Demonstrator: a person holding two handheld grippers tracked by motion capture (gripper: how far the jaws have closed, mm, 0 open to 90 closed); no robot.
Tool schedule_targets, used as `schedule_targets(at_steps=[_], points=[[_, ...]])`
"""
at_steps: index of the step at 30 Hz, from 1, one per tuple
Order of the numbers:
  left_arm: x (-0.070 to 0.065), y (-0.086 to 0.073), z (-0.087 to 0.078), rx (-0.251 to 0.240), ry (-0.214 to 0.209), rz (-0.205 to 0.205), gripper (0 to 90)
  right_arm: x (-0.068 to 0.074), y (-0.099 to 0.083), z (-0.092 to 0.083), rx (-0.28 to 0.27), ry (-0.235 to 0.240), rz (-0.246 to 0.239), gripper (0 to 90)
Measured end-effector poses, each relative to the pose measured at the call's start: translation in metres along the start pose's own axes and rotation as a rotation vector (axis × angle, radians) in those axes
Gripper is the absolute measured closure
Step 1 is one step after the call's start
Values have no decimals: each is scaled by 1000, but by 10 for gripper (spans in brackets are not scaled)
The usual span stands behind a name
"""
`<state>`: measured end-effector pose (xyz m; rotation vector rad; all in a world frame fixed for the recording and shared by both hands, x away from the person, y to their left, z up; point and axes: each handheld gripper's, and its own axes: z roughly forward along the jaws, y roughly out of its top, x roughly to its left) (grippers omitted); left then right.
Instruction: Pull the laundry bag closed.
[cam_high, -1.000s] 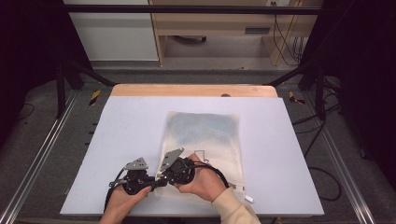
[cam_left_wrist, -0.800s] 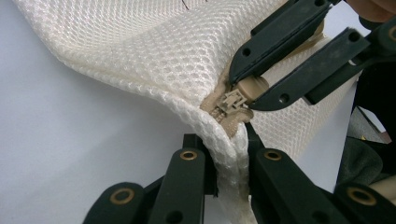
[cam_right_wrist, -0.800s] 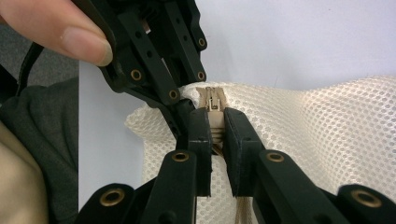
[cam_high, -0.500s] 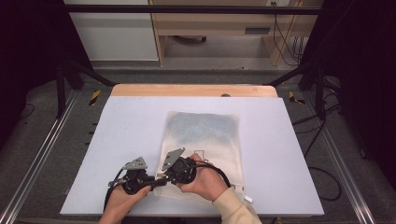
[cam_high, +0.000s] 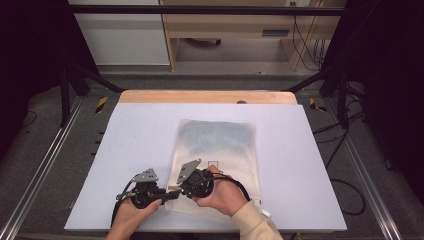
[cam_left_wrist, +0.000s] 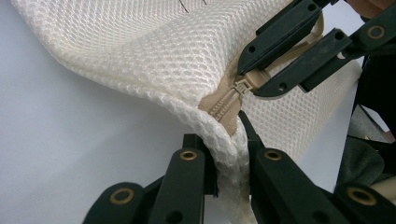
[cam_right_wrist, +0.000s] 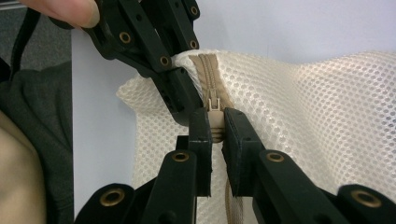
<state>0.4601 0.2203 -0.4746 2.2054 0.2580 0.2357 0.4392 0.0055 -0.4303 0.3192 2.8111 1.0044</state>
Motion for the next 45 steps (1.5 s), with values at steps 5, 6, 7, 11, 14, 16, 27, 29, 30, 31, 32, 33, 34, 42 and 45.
schedule_targets(at_steps=[5,6,7,11,14,16,27,29,30,31,32,33,34,42,45], points=[[0,0,0,1,2,3,843,-1,0,0,2,2,-1,823],[0,0,0,2,3,2,844,-1,0,0,2,2,-1,823],[0,0,0,2,4,2,844,-1,0,-1,3,3,-3,823],[0,1,0,1,4,5,844,-1,0,-1,1,3,-1,823],[-1,1,0,1,5,2,843,0,0,-1,1,4,-2,823],[-1,1,0,1,7,3,843,0,0,-2,-1,5,-3,823],[-2,1,0,1,10,0,843,0,-1,-3,3,3,-7,823],[-2,2,0,4,12,3,843,0,-1,-3,4,0,-9,823],[-2,2,0,4,11,5,843,1,-1,-3,4,-3,-10,823],[-2,2,0,5,12,6,842,1,-1,-3,5,-5,-12,823],[-2,2,0,5,12,8,842,1,-1,-3,8,-5,-15,823],[-2,2,0,5,12,8,842,1,-1,-4,9,-6,-15,823],[-2,2,0,5,13,7,842,1,-1,-4,10,-5,-16,823],[-3,3,0,-3,13,4,842,0,-3,-6,11,-5,-11,823],[-4,3,-1,-7,13,0,842,1,-3,-7,6,-5,-7,823]])
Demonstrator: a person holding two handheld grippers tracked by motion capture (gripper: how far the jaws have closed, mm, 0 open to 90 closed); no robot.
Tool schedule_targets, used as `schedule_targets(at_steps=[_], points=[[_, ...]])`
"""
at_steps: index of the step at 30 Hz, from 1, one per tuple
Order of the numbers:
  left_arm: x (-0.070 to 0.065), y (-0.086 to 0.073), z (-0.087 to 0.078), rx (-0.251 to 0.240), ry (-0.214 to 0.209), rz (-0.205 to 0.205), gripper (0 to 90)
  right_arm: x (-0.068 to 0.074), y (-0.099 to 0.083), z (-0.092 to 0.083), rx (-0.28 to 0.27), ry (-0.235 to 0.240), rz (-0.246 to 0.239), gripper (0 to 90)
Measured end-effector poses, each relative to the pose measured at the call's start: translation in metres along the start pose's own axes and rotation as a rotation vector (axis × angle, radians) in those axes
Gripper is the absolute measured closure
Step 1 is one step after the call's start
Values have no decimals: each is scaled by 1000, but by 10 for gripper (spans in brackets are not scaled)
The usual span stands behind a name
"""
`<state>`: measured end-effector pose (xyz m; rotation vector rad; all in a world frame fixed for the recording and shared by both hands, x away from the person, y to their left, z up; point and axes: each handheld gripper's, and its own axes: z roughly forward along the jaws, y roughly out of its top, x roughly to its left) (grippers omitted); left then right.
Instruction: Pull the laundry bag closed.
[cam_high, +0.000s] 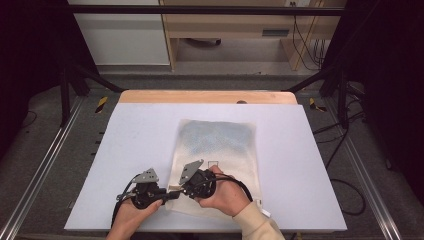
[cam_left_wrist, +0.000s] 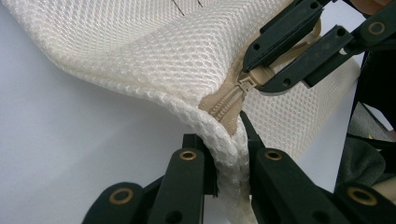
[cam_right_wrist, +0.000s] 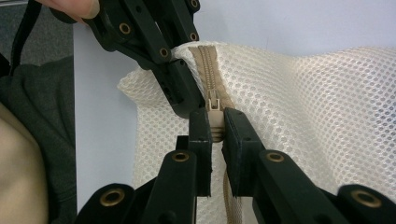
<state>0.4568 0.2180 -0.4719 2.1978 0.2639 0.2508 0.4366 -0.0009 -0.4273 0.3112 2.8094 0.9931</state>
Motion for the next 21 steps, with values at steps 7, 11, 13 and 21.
schedule_targets(at_steps=[7,11,13,21], points=[[0,0,0,-2,0,-1,841,-1,-3,-1,8,-4,4,823],[0,0,0,-2,-1,3,841,-1,-3,-1,12,-3,4,823],[0,0,0,-3,-1,0,841,-1,-3,-1,11,-3,7,823],[-1,1,0,-5,-2,4,841,-2,-5,-2,12,-7,11,823]])
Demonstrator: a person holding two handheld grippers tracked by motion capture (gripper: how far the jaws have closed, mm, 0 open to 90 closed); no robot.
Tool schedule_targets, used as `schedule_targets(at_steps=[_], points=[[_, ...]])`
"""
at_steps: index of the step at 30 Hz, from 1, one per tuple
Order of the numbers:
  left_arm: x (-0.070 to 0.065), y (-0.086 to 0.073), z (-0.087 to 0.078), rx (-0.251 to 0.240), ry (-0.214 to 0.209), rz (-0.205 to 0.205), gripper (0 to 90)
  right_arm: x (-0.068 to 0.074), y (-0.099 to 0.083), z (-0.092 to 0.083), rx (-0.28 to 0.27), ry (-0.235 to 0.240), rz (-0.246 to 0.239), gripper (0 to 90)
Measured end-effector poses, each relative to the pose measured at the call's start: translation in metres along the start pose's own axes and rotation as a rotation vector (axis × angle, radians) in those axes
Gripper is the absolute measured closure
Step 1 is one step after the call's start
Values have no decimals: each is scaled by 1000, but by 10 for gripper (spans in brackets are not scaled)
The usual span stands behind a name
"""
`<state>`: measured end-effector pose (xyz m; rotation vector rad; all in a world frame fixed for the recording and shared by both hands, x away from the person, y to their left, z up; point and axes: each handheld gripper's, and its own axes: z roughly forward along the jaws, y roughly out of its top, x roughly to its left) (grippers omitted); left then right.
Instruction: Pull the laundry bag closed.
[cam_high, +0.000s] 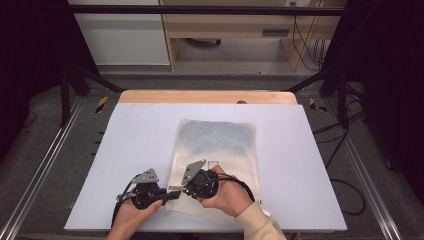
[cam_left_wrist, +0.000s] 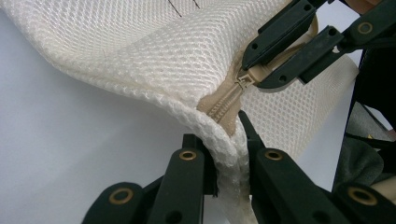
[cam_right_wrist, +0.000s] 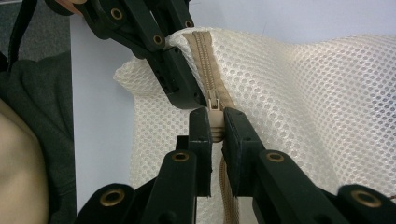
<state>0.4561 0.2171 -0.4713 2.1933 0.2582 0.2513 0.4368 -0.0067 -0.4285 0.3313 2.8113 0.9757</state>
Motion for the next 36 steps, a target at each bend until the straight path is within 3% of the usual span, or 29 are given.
schedule_targets(at_steps=[36], points=[[-2,2,0,-10,-2,-4,840,-3,-9,-5,16,-4,12,823]])
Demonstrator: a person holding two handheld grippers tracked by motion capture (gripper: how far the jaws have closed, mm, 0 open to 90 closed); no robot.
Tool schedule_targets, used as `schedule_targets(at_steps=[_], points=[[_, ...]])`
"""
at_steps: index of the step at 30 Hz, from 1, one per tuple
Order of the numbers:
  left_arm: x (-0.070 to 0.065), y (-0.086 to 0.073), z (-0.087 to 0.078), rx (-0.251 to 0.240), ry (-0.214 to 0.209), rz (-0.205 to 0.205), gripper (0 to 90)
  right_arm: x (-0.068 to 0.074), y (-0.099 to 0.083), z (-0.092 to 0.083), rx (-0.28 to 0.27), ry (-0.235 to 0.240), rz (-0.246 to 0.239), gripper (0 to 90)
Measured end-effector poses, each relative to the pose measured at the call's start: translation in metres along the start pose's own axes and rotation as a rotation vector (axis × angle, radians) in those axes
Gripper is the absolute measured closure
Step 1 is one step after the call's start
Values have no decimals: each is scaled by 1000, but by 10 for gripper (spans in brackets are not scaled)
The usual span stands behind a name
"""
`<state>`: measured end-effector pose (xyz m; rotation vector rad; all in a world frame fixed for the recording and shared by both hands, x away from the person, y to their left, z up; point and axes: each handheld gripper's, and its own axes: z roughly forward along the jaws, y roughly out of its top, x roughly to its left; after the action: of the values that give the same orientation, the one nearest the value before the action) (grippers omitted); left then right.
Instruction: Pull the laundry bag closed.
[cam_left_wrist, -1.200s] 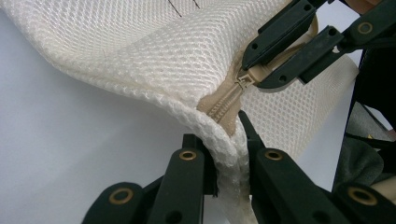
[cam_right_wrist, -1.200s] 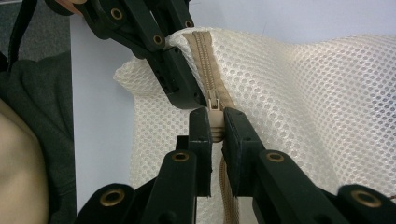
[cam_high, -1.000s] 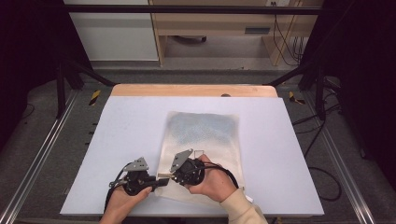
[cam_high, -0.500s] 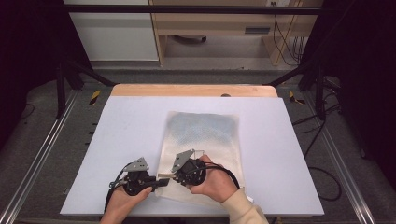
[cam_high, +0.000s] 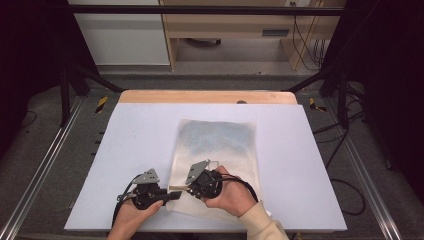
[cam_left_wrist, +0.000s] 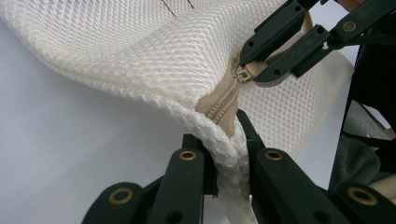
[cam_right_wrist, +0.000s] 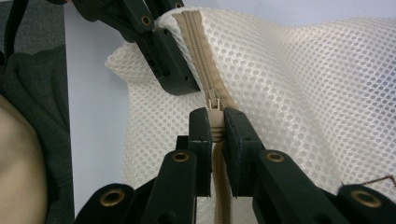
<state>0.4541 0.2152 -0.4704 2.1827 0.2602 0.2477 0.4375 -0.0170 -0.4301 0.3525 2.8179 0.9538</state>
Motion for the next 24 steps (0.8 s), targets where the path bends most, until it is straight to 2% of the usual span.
schedule_targets(at_steps=[24], points=[[0,-1,2,2,-3,4,840,-5,-16,-7,8,-18,38,823]])
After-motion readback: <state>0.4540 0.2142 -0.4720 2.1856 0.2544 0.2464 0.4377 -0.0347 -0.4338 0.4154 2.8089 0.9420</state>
